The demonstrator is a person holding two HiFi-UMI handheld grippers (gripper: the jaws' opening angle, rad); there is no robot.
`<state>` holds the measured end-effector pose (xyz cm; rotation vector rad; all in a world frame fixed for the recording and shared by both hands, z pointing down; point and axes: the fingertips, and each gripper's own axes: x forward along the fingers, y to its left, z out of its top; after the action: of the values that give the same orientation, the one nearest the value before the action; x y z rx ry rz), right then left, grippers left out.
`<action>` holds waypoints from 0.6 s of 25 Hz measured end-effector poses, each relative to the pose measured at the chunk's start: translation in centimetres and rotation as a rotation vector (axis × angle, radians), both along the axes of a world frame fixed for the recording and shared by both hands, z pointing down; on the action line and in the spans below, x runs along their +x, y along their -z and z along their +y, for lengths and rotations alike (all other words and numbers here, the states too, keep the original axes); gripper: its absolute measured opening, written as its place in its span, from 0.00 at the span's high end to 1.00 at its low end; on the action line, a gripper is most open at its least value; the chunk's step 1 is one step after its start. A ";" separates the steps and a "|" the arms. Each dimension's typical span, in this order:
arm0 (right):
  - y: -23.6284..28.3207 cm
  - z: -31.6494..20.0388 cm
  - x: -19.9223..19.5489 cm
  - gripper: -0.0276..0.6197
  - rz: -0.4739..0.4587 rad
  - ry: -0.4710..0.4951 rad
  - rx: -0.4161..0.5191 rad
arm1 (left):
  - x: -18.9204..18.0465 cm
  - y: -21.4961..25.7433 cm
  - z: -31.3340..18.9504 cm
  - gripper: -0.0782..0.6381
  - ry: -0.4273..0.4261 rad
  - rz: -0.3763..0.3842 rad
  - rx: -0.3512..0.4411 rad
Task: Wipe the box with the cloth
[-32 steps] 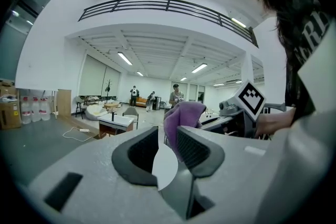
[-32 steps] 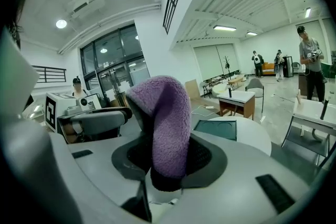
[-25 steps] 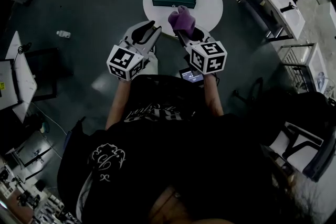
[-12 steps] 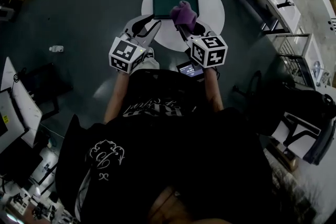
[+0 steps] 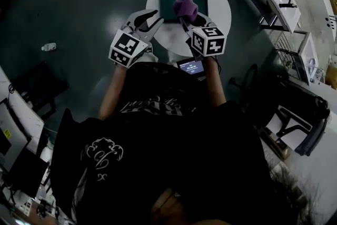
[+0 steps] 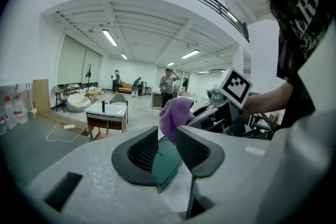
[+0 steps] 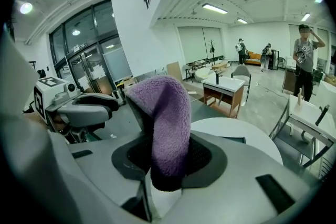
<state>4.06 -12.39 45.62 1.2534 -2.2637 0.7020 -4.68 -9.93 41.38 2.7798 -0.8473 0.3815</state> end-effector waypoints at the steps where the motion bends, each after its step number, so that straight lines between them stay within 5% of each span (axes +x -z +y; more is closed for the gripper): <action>1: -0.4 -0.5 -0.1 0.79 0.007 0.006 -0.011 | 0.1 -0.3 -0.5 0.75 -0.009 0.000 -0.004; 8: -3.6 -3.8 -1.2 0.79 0.025 0.081 -0.088 | 1.5 -1.2 -2.4 0.75 -0.031 0.004 -0.024; 15: -9.2 -6.2 -4.2 0.79 -0.019 0.165 -0.182 | 2.2 -2.7 -1.9 0.75 -0.036 -0.073 -0.038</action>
<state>-0.15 -18.59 54.77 0.9668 -2.2302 0.8391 -2.48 -11.81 44.04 2.7640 -0.7985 0.5024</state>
